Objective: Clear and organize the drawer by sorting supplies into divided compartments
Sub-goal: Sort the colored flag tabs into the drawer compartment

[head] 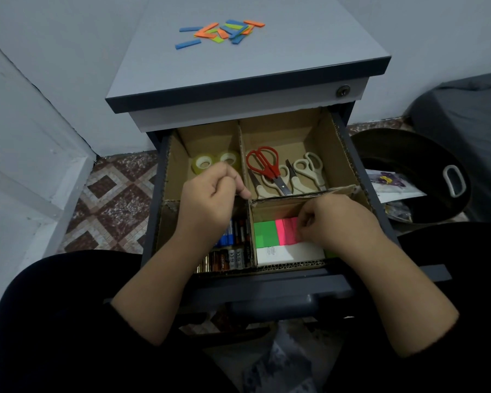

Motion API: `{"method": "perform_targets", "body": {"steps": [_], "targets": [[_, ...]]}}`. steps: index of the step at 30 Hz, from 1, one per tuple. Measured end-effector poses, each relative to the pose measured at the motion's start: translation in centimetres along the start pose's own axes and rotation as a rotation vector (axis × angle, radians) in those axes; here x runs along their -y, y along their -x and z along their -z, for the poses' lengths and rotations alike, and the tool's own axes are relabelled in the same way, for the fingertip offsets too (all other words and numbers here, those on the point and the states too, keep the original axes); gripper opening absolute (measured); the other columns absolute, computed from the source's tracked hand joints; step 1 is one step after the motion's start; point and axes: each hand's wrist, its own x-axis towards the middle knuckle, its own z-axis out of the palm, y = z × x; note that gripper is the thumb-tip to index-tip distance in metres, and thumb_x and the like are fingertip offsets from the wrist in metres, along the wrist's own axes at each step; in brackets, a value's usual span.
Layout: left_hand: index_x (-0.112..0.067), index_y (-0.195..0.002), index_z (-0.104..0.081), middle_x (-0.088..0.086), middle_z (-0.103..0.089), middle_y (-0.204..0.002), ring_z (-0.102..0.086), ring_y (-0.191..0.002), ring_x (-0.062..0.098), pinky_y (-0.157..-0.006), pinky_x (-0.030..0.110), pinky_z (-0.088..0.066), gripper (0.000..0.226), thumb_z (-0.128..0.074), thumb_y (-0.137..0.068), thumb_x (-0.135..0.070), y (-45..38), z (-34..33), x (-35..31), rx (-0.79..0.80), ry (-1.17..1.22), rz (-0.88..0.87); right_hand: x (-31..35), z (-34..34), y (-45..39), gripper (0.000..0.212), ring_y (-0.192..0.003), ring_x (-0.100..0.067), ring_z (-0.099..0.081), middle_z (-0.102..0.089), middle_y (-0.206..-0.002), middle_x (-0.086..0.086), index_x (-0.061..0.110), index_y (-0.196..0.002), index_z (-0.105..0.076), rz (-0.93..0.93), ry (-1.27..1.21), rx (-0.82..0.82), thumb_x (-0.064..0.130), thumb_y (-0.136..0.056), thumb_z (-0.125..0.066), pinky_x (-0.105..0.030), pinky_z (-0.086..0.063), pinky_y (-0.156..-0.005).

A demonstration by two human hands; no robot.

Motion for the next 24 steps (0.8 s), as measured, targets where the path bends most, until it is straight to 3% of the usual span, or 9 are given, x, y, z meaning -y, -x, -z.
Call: {"method": "perform_targets", "body": {"steps": [5, 8, 14, 24], "targets": [[-0.015, -0.071, -0.056, -0.003, -0.07, -0.076, -0.052, -0.063, 0.05, -0.053, 0.058, -0.042, 0.026, -0.036, -0.086, -0.01, -0.01, -0.03, -0.16, -0.007, 0.003, 0.027, 0.19, -0.09, 0.0, 0.021, -0.084, -0.011, -0.055, -0.05, -0.077, 0.018, 0.045, -0.097, -0.069, 0.055, -0.017, 0.05, 0.035, -0.079, -0.071, -0.023, -0.041, -0.068], [-0.014, -0.071, -0.056, -0.004, -0.07, -0.075, -0.051, -0.063, 0.05, -0.052, 0.057, -0.041, 0.026, -0.036, -0.086, -0.01, 0.0, -0.06, -0.23, -0.006, 0.006, 0.032, 0.23, -0.26, -0.01, 0.028, -0.092, -0.013, -0.059, -0.056, -0.085, 0.016, 0.045, -0.104, -0.068, 0.072, 0.017, 0.039, 0.033, -0.079, -0.071, -0.022, -0.04, -0.069], [-0.014, -0.071, -0.057, -0.003, -0.07, -0.075, -0.052, -0.063, 0.05, -0.051, 0.061, -0.043, 0.026, -0.036, -0.086, -0.01, -0.02, -0.1, -0.12, -0.006, 0.014, 0.035, 0.22, -0.5, -0.1, 0.027, -0.096, -0.016, -0.061, -0.063, -0.099, 0.012, 0.044, -0.104, -0.068, 0.075, 0.048, 0.01, 0.031, -0.081, -0.069, -0.024, -0.04, -0.068], [-0.014, -0.071, -0.057, -0.004, -0.07, -0.074, -0.053, -0.064, 0.051, -0.056, 0.062, -0.044, 0.026, -0.036, -0.086, -0.011, 0.05, -0.16, -0.15, 0.002, 0.021, 0.053, 0.2, -0.45, -0.15, 0.026, -0.093, -0.016, -0.06, -0.054, -0.088, 0.013, 0.043, -0.104, -0.067, 0.079, 0.029, 0.023, 0.033, -0.08, -0.069, -0.025, -0.042, -0.069]]}}
